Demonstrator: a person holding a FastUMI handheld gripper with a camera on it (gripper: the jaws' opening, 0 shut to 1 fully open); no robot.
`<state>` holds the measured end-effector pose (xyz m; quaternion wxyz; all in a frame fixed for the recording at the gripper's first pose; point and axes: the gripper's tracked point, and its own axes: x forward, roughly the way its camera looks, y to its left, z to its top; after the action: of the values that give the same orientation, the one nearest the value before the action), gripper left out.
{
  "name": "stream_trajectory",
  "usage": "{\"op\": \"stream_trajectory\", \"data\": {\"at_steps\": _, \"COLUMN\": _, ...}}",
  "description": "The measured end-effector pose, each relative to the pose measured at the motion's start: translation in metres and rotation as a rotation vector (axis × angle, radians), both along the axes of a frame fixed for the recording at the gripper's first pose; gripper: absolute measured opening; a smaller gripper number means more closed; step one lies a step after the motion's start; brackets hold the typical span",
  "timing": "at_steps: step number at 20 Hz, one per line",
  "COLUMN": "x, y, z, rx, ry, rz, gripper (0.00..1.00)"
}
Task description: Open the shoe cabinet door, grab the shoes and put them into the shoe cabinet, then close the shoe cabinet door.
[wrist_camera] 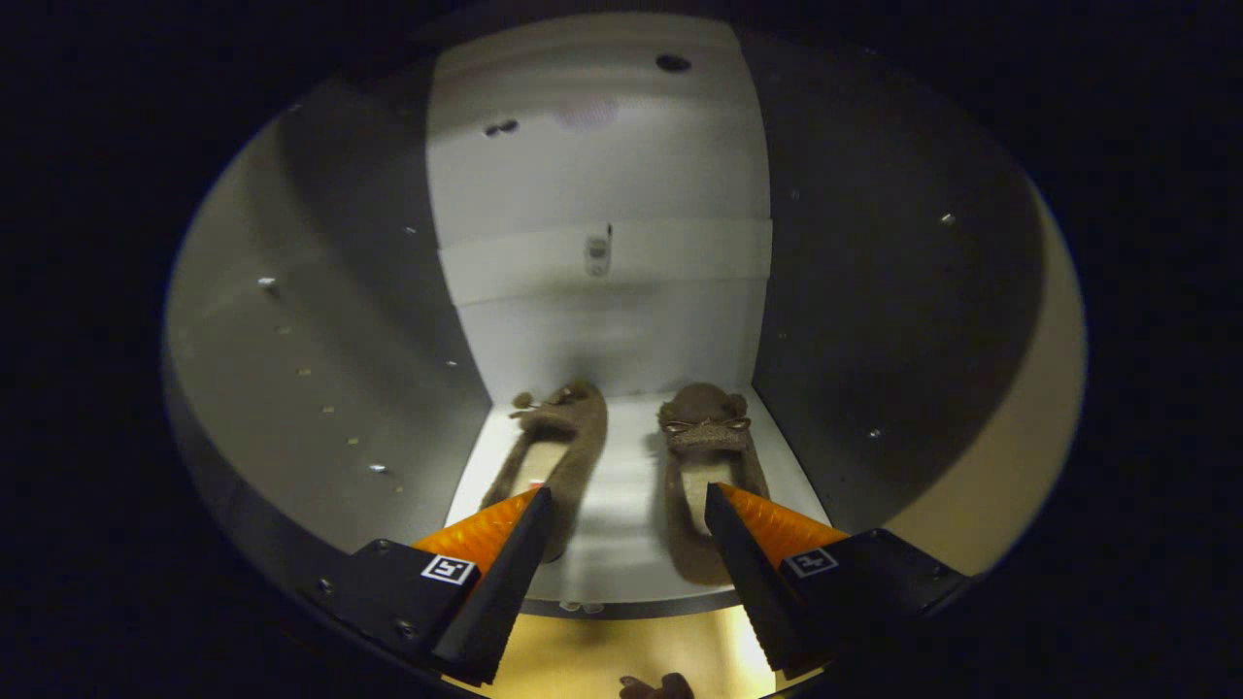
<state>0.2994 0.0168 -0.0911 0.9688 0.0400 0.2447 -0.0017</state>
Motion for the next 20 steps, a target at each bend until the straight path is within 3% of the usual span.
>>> {"op": "stream_trajectory", "data": {"at_steps": 7, "x": -0.165, "y": 0.029, "z": 0.053, "rx": 0.063, "ry": -0.207, "rz": 0.075, "gripper": 0.99}}
{"op": "stream_trajectory", "data": {"at_steps": 12, "x": -0.278, "y": 0.012, "z": 0.085, "rx": 0.067, "ry": -0.304, "rz": 0.081, "gripper": 0.99}}
{"op": "stream_trajectory", "data": {"at_steps": 20, "x": -0.410, "y": -0.104, "z": 0.132, "rx": 0.066, "ry": -0.399, "rz": 0.027, "gripper": 0.98}}
